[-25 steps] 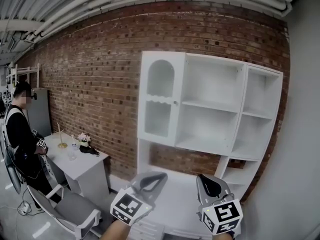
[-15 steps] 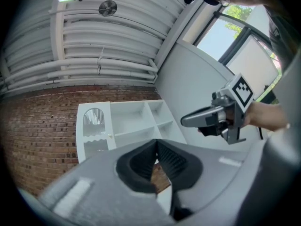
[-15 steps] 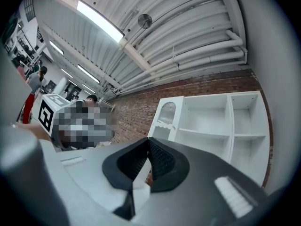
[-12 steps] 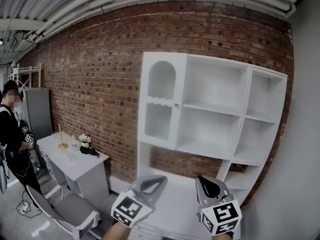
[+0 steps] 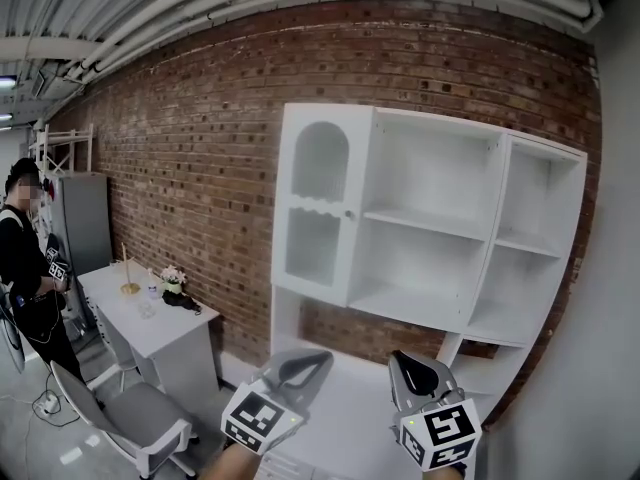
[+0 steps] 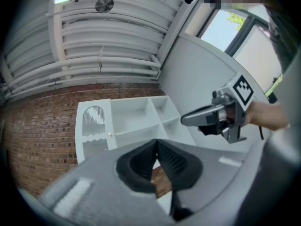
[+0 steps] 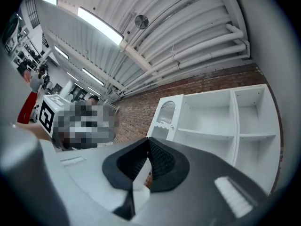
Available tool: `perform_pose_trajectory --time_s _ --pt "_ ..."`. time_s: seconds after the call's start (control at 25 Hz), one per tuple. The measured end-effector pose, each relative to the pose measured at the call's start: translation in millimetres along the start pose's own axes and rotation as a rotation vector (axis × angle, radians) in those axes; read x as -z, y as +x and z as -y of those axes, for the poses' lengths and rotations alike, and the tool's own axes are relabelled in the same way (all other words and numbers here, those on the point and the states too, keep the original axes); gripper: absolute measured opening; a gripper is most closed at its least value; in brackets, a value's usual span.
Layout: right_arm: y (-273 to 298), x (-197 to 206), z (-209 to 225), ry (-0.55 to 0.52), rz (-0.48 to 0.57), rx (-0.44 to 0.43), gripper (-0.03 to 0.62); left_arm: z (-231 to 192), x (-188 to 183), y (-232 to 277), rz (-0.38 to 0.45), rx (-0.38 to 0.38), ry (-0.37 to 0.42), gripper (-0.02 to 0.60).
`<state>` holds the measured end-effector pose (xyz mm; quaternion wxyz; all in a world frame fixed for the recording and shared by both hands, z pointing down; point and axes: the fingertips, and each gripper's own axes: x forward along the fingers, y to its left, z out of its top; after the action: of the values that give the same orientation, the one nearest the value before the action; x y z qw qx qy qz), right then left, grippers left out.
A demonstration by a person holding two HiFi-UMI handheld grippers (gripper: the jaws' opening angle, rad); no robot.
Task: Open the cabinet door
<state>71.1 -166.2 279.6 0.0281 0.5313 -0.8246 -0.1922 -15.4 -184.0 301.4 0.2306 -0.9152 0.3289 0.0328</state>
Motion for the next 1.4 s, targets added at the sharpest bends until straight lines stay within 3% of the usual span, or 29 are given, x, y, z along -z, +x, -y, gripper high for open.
perform_pose_trajectory --time_s 0.4,0.72,1.4 --pt "4.5 20.3 54.4 0.01 0.028 -0.061 0.003 17.1 9.4 51.7 -0.031 -0.061 0.016 0.0" --pt "6.6 41.9 70.8 0.037 0.041 -0.103 0.003 24.7 19.5 67.8 -0.059 -0.101 0.03 0.0" --pt "40.0 57.1 80.0 0.032 -0.008 -0.057 0.003 -2.3 38.7 102.4 -0.044 -0.032 0.002 0.0"
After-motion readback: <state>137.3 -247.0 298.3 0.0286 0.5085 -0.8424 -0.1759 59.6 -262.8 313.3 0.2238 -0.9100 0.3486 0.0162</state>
